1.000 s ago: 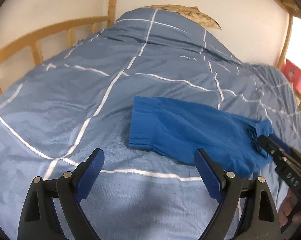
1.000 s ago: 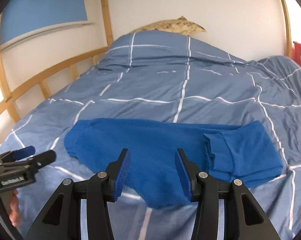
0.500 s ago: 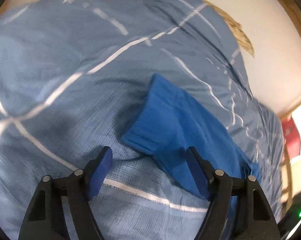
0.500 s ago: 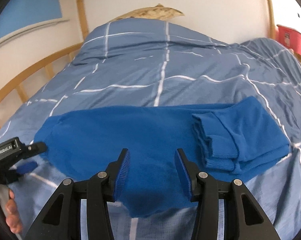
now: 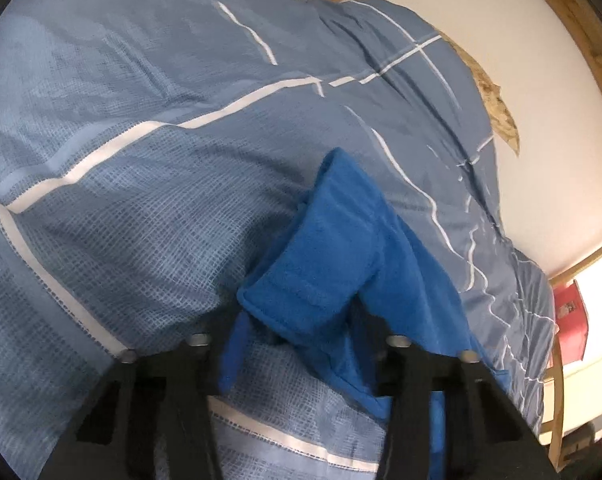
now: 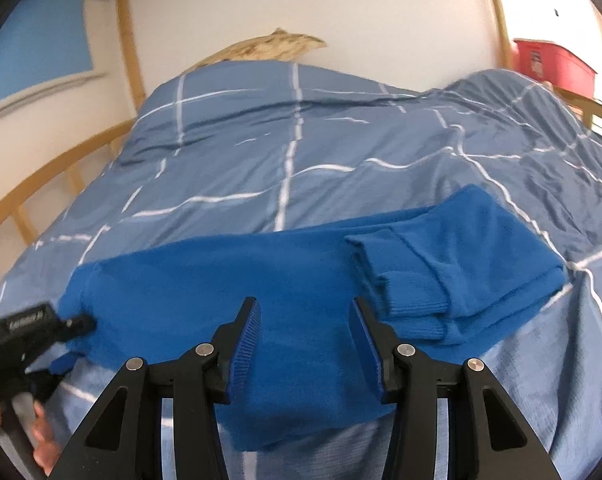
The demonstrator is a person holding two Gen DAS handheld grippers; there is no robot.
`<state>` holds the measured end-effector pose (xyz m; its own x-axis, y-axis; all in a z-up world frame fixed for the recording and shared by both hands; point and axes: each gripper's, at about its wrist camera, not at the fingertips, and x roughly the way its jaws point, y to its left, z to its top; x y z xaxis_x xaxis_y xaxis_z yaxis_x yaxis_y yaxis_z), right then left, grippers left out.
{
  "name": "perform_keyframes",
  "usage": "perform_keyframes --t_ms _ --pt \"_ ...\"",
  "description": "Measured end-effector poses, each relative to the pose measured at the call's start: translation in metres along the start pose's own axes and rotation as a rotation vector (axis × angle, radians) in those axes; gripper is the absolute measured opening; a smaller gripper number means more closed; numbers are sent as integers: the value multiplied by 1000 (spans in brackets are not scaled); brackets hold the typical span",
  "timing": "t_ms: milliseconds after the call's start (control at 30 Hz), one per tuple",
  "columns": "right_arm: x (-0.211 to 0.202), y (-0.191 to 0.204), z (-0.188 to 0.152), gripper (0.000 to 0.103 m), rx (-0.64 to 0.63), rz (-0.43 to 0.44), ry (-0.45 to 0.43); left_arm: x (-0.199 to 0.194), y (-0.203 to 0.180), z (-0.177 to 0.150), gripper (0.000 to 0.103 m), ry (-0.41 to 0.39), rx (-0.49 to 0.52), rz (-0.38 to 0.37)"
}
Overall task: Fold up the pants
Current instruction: 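Grasp the sweatpants waistband end with the left tool, then lift the waistband with the left tool while the right tool grasps the pants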
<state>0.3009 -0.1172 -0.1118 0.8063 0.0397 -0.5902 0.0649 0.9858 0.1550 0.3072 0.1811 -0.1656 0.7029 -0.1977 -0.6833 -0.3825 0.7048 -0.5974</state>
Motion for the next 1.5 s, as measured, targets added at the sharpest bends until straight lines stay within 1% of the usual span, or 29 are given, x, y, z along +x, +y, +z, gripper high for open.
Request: perform_keyframes --t_ms 67,167,267,333,400,533,633,733,800,933,1033,1167,1333,1500 --pt "2 -4 0 47 16 9 12 -7 -2 -1 26 -8 10 -16" --pt "7 -7 -1 47 27 67 37 -17 -7 -3 23 -30 46 -21" --pt "16 -7 -5 35 23 143 101 -21 -14 -3 22 -34 89 -1" --pt "24 -8 -10 30 31 177 147 -25 -21 -3 22 -45 131 14" --pt "30 -10 -13 24 42 179 168 -28 -26 -2 22 -55 167 26" --pt "43 -19 -16 16 79 189 223 -36 -42 -4 21 -85 257 58" --pt "46 -15 -18 15 44 181 235 -48 -60 -7 21 -117 340 74" --pt "45 -13 -16 15 18 184 234 -61 -89 -10 20 -149 460 103" --pt "39 -15 -12 15 19 212 224 -69 -113 -14 20 -171 563 122" --pt "6 -26 4 15 17 267 145 -83 -154 -22 20 -194 698 99" --pt "-13 -38 23 15 -7 296 107 -89 -183 -31 20 -199 783 86" --pt "-32 -64 45 15 -45 277 47 -91 -230 -55 20 -213 916 54" --pt "-37 -105 64 15 -69 266 36 -85 -279 -94 20 -207 1051 8" --pt "-32 -140 73 15 -120 207 33 -65 -315 -128 19 -158 1108 -40"
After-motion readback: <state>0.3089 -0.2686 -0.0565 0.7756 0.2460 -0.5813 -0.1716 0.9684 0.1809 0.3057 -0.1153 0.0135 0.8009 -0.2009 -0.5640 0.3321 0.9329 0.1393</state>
